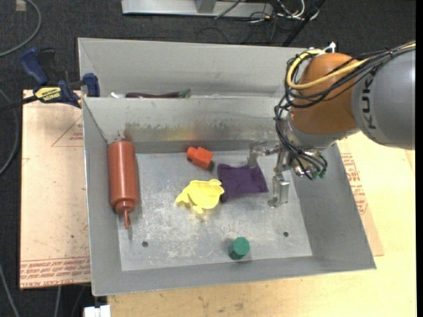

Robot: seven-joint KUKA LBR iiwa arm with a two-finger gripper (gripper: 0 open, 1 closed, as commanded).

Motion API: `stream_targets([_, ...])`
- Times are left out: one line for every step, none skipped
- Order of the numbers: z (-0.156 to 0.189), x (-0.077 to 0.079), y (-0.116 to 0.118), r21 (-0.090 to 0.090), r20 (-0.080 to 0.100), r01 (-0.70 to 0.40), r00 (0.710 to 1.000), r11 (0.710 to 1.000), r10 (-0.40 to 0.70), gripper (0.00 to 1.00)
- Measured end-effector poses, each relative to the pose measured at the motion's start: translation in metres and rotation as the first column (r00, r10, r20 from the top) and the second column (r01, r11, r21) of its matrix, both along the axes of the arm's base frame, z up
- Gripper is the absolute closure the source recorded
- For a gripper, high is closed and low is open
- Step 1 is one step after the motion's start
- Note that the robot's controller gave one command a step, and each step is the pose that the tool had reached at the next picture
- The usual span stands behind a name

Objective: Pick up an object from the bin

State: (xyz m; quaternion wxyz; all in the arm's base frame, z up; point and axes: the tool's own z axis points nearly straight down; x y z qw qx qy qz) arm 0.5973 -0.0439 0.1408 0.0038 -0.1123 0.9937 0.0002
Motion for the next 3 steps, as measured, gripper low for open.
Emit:
stream_targets([-0.0493, -0.0255, 0.0588, 0.000, 0.000, 0.241, 0.970, 0.970, -0.241, 1.00])
stream_targets([-0.0493, -0.0255, 0.0587, 0.000, 0.000, 0.241, 0.970, 0.970, -0.241, 0.00])
stream_targets([-0.0493, -0.0255, 0.0587, 0.000, 0.000, 0.241, 0.970, 0.970, -0.241, 0.00])
